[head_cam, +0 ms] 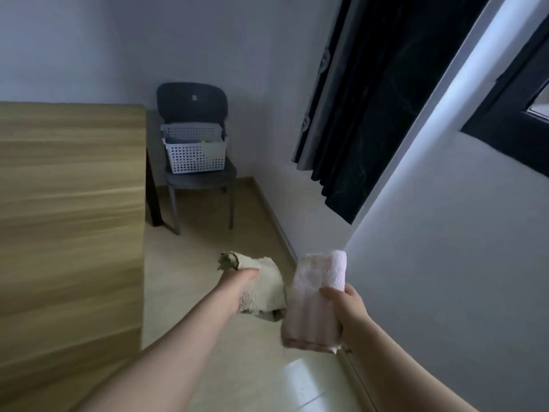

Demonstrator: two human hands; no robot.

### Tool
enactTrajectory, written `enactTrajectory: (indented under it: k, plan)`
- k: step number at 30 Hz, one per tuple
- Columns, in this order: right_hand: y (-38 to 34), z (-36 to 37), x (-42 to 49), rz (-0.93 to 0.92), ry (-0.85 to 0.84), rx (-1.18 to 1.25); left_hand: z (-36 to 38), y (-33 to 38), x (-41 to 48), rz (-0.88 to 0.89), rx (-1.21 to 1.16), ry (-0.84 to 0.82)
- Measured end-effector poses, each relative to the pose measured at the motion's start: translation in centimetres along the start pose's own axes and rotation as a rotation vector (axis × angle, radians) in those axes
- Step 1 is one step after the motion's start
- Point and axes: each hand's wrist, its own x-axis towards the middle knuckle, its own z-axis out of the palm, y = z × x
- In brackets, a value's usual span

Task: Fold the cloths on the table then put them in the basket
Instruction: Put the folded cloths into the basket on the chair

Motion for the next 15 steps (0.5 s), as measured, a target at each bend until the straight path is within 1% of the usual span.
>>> enactTrajectory:
  k: [2, 6, 9, 14, 15]
  plan:
    - [-1.8, 1.6, 2.2, -0.027, -0.014, -0.015, 0.5, 1.9, 2.1, 0.016, -0.008, -0.01]
    - [-4.5, 4.5, 6.5, 0.026, -0.06, -0.051, 0.8, 5.1, 6.3, 0.002, 0.004, 0.047]
    - [-6.9, 6.2, 10.0, 0.022, -0.082, -0.064, 1.3, 7.7, 9.6, 0.0, -0.008, 0.073]
    - [-12.8, 10.1, 20.2, -0.028, -0.197, -0.074, 4.3, 14.3, 16.9, 0.04, -0.104, 0.114]
    - [-13.2, 10.8, 20.8, -0.035, -0.212, -0.083, 4.3, 14.9, 17.4, 0.047, -0.116, 0.13]
